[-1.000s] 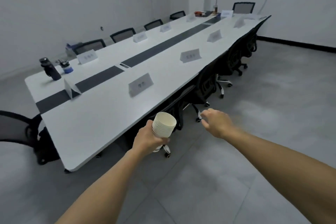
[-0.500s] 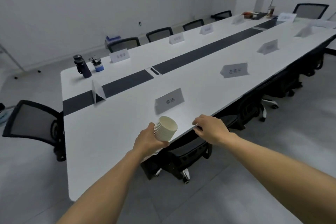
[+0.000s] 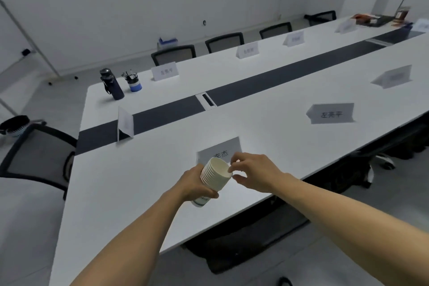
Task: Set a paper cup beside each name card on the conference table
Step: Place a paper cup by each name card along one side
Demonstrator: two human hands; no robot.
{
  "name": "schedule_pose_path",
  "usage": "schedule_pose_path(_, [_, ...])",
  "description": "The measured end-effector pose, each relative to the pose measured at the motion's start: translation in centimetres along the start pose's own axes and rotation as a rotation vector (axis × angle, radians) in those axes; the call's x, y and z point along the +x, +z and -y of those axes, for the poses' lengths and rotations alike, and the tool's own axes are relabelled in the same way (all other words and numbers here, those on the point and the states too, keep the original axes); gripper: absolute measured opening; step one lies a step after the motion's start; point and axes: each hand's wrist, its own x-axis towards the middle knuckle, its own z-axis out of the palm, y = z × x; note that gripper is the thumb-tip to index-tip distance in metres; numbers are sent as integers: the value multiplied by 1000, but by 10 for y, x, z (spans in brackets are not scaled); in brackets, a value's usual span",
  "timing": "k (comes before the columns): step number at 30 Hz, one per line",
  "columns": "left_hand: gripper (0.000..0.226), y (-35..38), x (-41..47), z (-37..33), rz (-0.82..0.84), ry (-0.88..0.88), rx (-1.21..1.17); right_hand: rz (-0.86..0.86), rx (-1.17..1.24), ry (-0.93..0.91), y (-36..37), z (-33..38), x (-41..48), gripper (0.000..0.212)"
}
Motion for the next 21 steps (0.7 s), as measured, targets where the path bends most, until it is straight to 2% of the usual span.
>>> schedule_pose_path(5, [69,-2,43,-20,49,-81,-65,41,45,-154,-1,-56,32,20])
schedule_pose_path(8, [59,-2,60,-27,26,-139,-166,55,78,-262,-1,-83,57,18])
schedule_pose_path(10, [55,-3,63,-24,11,-189,-236,56,137,-318,3,-91,72,16])
schedule_pose_path(14, [63,-11,65,-10,6,-298,-265,74,190,-429,19,-91,96,14])
schedule_pose_path(21, [62,-40,83,6,-6,-355,-287,59,210,-505,35,-90,144,11])
